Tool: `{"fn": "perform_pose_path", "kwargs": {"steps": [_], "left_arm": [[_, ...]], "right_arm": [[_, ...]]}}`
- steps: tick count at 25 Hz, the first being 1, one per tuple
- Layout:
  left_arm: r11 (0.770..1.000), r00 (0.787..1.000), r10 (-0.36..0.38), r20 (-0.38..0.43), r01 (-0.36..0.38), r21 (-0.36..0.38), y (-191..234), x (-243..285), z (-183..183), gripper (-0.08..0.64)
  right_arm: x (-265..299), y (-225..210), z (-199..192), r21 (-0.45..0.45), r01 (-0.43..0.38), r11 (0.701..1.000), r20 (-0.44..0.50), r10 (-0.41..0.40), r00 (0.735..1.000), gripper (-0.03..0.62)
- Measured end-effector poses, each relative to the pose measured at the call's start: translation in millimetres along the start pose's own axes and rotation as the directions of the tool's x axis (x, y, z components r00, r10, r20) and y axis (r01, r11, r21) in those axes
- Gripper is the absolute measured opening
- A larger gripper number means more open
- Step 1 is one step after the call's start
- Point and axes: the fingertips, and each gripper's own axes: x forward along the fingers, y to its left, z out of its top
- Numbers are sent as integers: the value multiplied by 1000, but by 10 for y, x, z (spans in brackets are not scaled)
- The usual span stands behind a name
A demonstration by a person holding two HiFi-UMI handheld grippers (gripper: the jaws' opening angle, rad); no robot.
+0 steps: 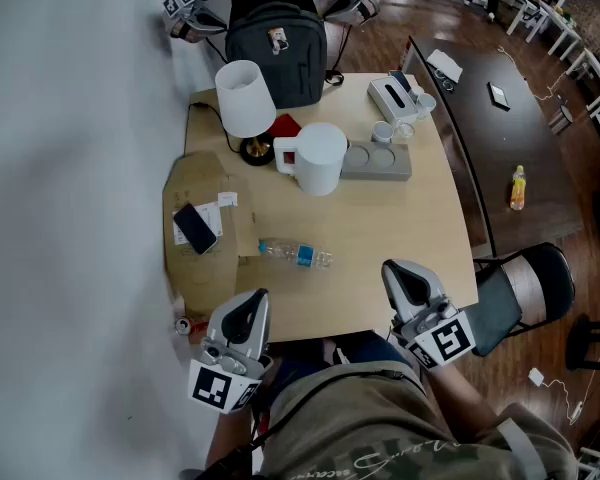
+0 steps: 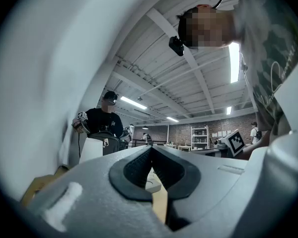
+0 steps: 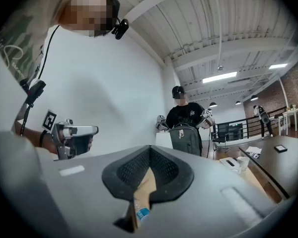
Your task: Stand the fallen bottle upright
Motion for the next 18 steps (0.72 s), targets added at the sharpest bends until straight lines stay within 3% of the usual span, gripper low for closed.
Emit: {"fn": "perform_pose_path", "kwargs": {"steps": [3, 5, 8, 9, 10, 11, 15, 18], "left_arm": [[1000, 1000, 28, 9, -28, 10, 165, 88, 44, 5], [999, 998, 52, 17, -52, 6, 245, 112, 45, 5], [996, 996, 93, 13, -93, -2, 361, 89, 22, 5], [994, 994, 108, 10, -108, -3, 409, 78, 19, 5], [992, 992, 126, 7, -126, -5, 459, 63, 9, 5], [990, 990, 144, 5, -144, -6, 506, 48, -6, 5], [981, 982, 190, 8, -190, -26, 616, 44, -81, 5], [978, 979, 205, 0, -204, -38, 622, 43, -155, 5]], "right_arm": [[300, 12, -117, -9, -71, 997, -45, 70, 996, 3], [517, 81, -280, -46, -161, 986, -151, 152, 977, 5], [911, 250, -698, -103, -313, 944, -375, 255, 891, 11], [1066, 315, -925, -119, -371, 921, -442, 286, 850, 83], [1217, 379, -1219, -132, -434, 891, -515, 313, 798, 241], [1355, 443, -1549, -141, -495, 857, -593, 327, 736, 322], [1847, 776, -2665, -126, -685, 718, -829, 303, 470, 327], [2075, 996, -3313, -10, -751, 660, -919, 290, 266, 328]]}}
